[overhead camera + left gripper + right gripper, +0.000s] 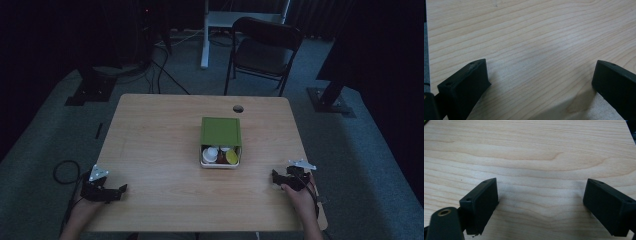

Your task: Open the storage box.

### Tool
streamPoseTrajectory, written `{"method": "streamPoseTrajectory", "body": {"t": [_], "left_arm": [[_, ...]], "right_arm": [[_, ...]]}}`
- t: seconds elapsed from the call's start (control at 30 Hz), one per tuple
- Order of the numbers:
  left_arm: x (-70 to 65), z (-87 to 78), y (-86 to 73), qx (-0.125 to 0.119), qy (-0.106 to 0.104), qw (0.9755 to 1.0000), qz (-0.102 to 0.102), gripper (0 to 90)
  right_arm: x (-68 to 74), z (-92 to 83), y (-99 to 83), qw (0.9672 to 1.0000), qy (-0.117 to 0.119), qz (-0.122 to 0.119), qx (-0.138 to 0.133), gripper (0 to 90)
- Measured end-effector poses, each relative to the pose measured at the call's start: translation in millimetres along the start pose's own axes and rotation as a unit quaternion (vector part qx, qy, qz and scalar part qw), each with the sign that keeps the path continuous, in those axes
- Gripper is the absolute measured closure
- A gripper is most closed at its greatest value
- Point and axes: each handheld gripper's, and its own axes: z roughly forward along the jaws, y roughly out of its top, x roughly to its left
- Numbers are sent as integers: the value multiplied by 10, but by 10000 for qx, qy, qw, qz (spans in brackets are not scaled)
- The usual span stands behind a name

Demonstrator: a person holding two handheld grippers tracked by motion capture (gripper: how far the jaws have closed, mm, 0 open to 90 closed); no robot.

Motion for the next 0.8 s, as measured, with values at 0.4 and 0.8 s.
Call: {"method": "streamPoseTrajectory", "body": {"t": [0.4, 0.8], "left_arm": [[0, 2, 2, 1, -11, 10000, 9, 7], [1, 2, 1, 2, -19, 10000, 18, 7]], "right_arm": [[7, -3, -2, 10000, -10, -7, -12, 123], [101, -56, 15, 9997, 3, -253, -33, 123]]}}
